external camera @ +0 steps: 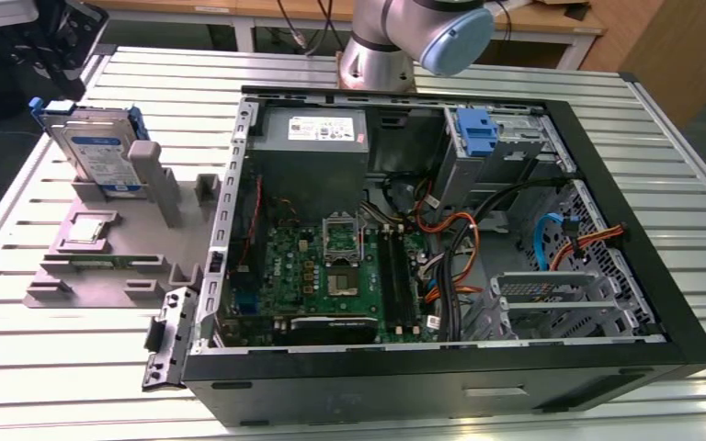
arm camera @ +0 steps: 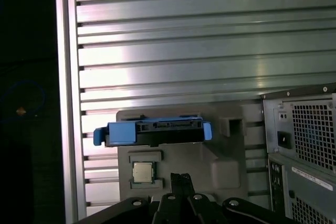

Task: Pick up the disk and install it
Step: 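Pick up the disk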

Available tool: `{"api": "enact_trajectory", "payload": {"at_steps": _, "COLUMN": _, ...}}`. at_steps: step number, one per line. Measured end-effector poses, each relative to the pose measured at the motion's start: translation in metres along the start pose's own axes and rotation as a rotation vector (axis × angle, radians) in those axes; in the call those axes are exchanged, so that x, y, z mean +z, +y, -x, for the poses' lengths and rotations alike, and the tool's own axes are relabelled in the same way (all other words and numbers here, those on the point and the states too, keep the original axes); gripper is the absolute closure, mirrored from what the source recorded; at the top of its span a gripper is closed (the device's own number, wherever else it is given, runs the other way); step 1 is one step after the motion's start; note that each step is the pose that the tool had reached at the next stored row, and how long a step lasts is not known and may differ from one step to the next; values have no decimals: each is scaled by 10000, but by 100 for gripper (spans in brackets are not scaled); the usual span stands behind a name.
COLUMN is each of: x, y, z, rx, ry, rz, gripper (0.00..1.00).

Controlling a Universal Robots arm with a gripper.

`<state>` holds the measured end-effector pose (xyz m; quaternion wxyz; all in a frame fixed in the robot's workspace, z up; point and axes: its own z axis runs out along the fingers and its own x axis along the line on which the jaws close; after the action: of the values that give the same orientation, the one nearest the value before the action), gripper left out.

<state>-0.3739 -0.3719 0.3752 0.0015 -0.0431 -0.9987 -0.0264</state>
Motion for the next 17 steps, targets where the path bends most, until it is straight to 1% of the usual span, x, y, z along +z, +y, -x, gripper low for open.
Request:
{"api": "enact_trajectory", "payload": {"at_steps": 3, "x": 0, "y": -2, "z": -22, "rx": 30, "ry": -2, "rz": 1, "gripper": 90}}
{"api": "enact_trajectory", "payload": {"at_steps": 5, "x": 1, "y": -2, "z": -22, "rx": 241, "ry": -13, "rz": -1, "gripper": 90}}
{"api": "enact_trajectory", "payload": {"at_steps": 17, "x": 25, "y": -3, "z": -23, "rx": 2421, "ry": -127, "rz": 8, "gripper": 90}}
